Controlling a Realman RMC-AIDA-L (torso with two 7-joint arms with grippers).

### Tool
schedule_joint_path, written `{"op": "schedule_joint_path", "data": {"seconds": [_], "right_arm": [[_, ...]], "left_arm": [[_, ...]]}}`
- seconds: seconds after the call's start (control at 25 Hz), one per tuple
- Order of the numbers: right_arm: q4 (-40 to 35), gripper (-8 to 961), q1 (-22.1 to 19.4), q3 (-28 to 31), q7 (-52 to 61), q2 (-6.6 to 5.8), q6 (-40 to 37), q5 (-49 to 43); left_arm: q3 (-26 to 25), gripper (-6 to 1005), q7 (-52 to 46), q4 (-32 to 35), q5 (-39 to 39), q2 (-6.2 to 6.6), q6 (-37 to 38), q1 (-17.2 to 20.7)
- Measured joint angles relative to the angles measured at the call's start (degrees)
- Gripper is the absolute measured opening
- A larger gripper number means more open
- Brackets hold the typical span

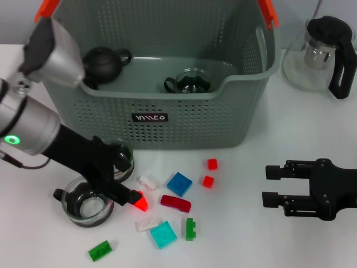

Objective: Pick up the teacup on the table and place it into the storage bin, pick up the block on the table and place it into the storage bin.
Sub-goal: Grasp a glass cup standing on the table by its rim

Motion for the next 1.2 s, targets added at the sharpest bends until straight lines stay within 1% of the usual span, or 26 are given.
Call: {"op": "schedule_joint_path", "data": {"seconds": [0.08,0.2,0.48,0.76,0.96,1.2], "right_arm": [[0.04,701,-0.04,0.00,0.00,-0.08,0.00,0.00],[0.07,701,-0.16,0.06,0.07,-0.14,0.02,0.00],[1.03,700,-0.33,0.16,0.17,-0.43,0.11,0.01],[1.65,700,-0.33,0.82,0.18,-0.60,0.22,-0.01],[1.65,699,-0.21,1.43,0.18,-0.63,-0.04,-0.05],[1.65,700,0.00,1.44,0.18,-0.69,-0.05,-0.08]], "left_arm": [[1.87,824,-0.34,-1.28,0.01,-0.23,-2.63,0.00],[2.80,825,-1.04,-1.86,0.32,-0.65,-5.33,0.01],[5.41,824,-4.04,-2.30,5.20,-0.76,-6.49,-0.40],[5.55,811,-4.14,-1.81,5.73,-1.02,-6.25,0.02],[4.84,802,-3.91,-0.01,4.77,-1.22,-6.04,0.03],[5.62,791,-3.90,-0.26,5.49,-1.50,-8.27,0.03]]}}
